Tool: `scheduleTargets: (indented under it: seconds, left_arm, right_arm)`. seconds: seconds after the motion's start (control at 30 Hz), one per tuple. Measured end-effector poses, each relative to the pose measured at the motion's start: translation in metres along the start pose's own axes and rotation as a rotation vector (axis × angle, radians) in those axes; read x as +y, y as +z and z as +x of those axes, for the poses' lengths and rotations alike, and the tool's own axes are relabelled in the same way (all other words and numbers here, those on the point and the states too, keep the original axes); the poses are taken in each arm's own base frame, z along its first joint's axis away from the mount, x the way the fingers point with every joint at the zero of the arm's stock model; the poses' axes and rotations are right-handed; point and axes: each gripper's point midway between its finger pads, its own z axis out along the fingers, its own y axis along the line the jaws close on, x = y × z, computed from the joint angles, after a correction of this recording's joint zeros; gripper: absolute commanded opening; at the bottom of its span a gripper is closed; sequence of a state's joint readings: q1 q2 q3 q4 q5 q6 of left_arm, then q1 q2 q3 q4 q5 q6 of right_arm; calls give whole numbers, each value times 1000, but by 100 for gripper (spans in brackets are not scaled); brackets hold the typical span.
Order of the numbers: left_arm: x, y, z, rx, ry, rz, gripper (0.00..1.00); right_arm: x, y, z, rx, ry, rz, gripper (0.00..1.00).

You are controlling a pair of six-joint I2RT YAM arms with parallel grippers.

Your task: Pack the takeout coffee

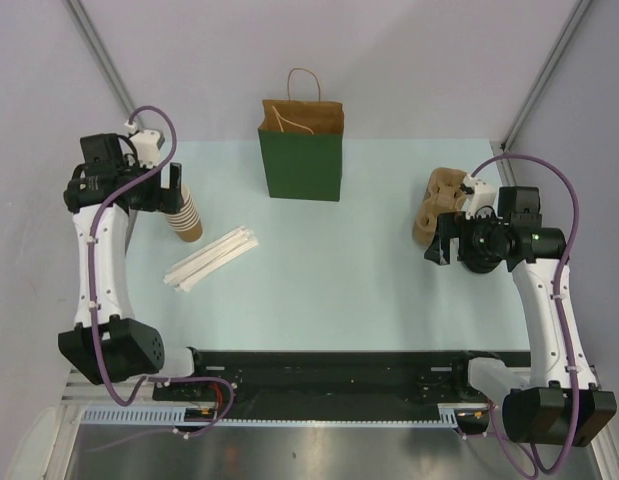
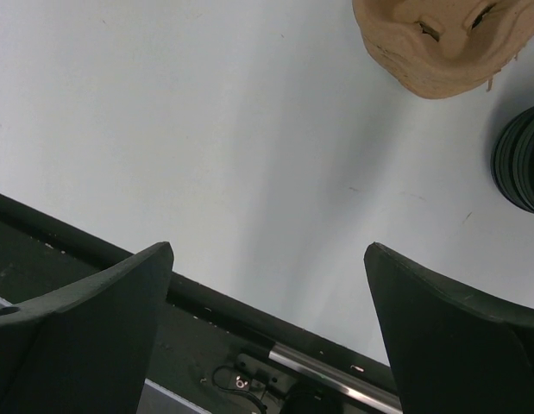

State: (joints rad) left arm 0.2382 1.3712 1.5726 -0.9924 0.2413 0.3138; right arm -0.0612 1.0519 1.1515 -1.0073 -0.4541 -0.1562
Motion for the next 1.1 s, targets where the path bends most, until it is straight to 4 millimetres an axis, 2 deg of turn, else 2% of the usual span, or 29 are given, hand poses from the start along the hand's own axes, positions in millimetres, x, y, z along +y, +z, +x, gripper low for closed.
scheduleTargets:
  seconds: [0.37,0.57,0.7,1.1]
  left_arm:
    - [4,56,6,63,22,80,65]
    - [7,82,5,90,18,115,56]
    - [7,91,9,108,12,129,53]
    - [4,99,11,112,6,152,31]
  right_arm:
    - [-2,8,4,36,17,-16,100]
    - [-2,9,4,42,21,-21,100]
    - [-2,11,5,50,25,-23,100]
    - [-2,13,7,58,29,-31,100]
